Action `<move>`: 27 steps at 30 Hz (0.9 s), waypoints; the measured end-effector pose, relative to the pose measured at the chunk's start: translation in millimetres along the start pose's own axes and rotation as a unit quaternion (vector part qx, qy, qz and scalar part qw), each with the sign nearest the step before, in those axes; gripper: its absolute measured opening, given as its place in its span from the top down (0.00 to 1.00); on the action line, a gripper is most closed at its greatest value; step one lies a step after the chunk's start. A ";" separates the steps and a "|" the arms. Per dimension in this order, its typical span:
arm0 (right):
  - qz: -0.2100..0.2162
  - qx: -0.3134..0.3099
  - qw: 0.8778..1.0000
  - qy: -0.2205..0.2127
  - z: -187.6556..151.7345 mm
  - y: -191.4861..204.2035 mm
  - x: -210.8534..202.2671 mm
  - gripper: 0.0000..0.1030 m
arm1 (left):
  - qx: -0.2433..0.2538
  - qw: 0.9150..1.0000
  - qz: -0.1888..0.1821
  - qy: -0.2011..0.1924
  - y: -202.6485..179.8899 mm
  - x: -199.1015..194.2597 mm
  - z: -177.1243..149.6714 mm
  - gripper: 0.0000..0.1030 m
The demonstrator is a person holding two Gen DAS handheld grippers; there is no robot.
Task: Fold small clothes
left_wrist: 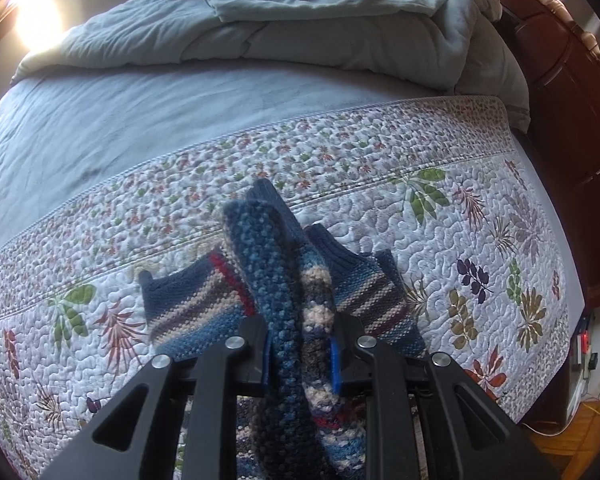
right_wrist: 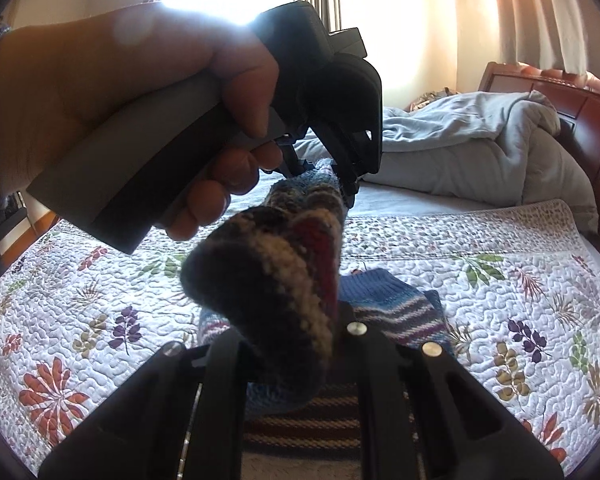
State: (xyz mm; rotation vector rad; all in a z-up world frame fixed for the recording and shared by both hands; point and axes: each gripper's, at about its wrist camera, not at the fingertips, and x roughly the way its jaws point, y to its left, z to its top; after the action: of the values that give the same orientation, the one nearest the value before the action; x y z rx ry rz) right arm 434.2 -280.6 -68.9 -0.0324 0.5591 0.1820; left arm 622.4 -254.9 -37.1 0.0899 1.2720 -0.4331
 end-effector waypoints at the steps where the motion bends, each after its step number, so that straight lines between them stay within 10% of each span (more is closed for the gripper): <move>1: -0.002 0.001 1.000 0.001 -1.4 -2.1 0.1 0.90 | 0.002 1.000 0.000 0.001 -3.0 2.2 0.5 0.80; 27: -0.002 0.089 0.995 0.039 -42.6 -82.5 12.9 0.90 | 0.040 0.999 0.011 0.023 -72.9 75.4 2.3 0.80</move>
State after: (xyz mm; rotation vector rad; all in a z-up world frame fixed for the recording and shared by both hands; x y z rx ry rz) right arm 437.4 -363.0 -113.4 0.1335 0.6520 0.1275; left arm 615.0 -342.3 -94.6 0.1825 1.2986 -0.4643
